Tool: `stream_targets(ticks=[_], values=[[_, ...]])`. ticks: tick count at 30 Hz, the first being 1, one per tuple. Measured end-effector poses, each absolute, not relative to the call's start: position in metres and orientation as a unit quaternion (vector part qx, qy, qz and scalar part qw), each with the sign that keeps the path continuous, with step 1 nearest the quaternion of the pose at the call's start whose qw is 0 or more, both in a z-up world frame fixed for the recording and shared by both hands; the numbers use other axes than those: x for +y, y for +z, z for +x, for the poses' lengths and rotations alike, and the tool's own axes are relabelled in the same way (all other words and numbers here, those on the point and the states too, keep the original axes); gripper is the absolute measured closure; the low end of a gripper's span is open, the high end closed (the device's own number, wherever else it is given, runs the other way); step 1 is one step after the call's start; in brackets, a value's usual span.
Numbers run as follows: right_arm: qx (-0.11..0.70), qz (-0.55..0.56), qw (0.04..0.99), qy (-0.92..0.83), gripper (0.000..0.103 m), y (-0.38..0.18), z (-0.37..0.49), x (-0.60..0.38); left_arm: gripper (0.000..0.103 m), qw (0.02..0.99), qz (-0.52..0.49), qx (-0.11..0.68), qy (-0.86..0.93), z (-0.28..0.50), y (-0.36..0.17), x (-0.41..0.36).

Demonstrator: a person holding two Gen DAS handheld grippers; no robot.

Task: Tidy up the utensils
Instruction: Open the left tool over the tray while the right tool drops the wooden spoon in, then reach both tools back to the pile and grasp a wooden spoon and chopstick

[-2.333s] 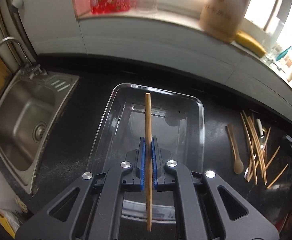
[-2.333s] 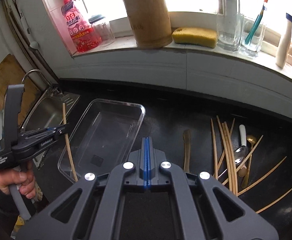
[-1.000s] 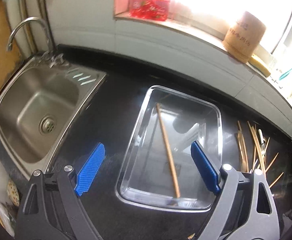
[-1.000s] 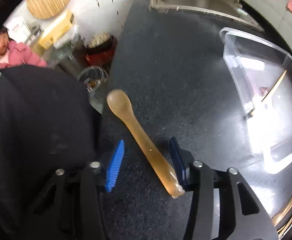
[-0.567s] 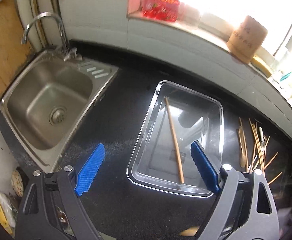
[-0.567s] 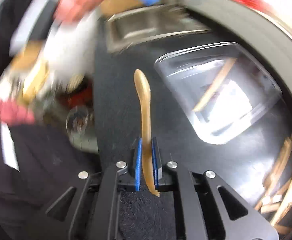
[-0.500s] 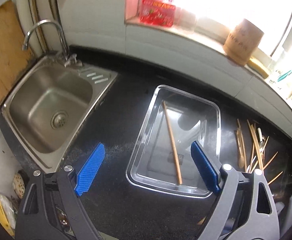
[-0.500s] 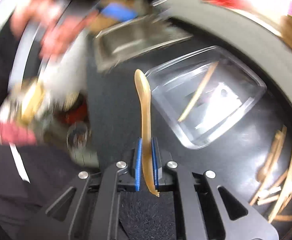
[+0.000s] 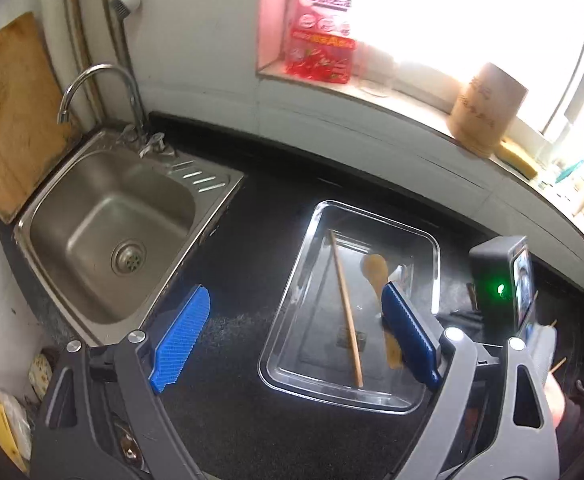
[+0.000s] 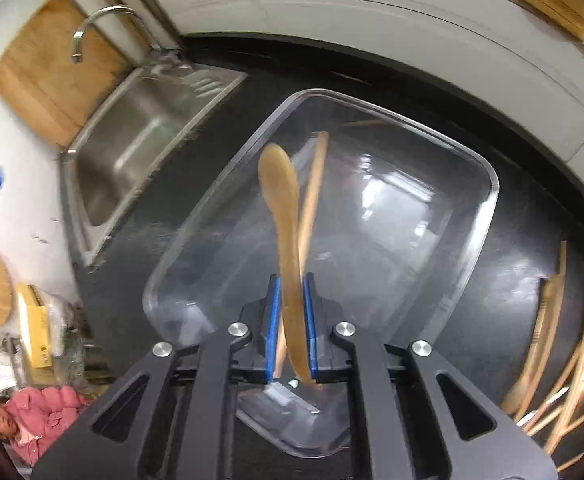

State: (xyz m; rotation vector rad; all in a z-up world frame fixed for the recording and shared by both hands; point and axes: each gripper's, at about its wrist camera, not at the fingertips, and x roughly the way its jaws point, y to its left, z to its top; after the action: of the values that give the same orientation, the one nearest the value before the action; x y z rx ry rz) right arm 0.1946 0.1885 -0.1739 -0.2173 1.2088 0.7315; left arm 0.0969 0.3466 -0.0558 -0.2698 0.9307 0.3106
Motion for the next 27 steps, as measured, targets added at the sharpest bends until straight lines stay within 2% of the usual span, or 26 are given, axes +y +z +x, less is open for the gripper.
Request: stream_targets(ticks=[1,3,7,15,21,27], values=[[0.549,-0.094,0.76,0.335,0.054,-0.168,0.196,0.181,0.017,0.873,-0.133,0.444,0.151,0.097,-0.056,0.348],[0.517,-0.082,0.791,0.317,0.026,-0.146,0.197,0.139,0.017,0.871,-0.141,0.443,0.157,0.099,-0.058,0.352],[0.501,-0.067,0.815,0.285,0.025,-0.123,0.181,0.071,0.017,0.871,-0.128,0.453,0.142,0.107,-0.063,0.329],[0.463,0.04,0.882,0.074,0.024,-0.066,0.102,-0.132,0.017,0.898,-0.048,0.437,0.021,0.116,-0.059,0.191],[0.462,0.113,0.879,-0.026,0.024,-0.07,0.059,-0.237,0.017,0.897,-0.036,0.44,-0.016,0.125,-0.063,0.113],[0.473,0.137,0.868,-0.064,0.024,-0.088,0.035,-0.278,0.017,0.895,-0.014,0.446,-0.02,0.125,-0.075,0.057]])
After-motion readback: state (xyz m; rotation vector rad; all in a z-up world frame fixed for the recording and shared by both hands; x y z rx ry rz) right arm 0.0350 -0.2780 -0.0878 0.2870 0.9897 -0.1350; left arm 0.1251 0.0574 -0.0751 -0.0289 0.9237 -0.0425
